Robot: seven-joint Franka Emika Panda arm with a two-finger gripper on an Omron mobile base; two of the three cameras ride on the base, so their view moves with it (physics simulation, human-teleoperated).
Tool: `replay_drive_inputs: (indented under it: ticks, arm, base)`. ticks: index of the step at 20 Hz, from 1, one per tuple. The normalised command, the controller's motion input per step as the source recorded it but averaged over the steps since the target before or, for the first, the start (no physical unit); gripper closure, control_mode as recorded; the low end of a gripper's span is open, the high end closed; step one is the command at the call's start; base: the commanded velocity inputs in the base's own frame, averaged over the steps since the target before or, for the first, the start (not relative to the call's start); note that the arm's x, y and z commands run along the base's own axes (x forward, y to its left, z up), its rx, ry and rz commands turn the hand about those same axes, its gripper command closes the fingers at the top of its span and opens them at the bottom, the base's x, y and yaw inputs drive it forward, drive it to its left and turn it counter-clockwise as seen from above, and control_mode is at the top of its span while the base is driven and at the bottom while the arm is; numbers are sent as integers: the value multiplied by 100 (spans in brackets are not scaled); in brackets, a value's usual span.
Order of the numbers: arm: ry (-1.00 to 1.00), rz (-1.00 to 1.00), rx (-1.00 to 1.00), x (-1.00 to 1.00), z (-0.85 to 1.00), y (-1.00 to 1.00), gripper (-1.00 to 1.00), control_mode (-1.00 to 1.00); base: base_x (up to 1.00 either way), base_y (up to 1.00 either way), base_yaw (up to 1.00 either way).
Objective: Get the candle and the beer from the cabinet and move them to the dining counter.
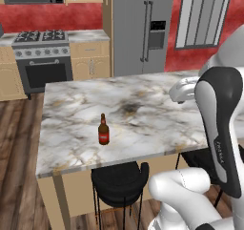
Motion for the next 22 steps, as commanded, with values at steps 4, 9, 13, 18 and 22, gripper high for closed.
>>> replay_drive_inputs:
  ticks: [4, 9, 13, 18, 22]
  arm:
    - [0, -12, 0, -2, -6, 0, -100, -100]
    - [0, -7, 0, 0, 0, 0, -100, -100]
    - [0, 0, 0, 0, 0, 0, -100, -100]
    - [0, 0, 0, 0, 0, 0, -100, -100]
    - [0, 0, 0, 0, 0, 0, -100, -100]
  base:
    - [0, 0, 0]
    - [0, 0, 0]
    - [0, 0, 0]
    - [0, 0, 0]
    - [0, 0, 0]
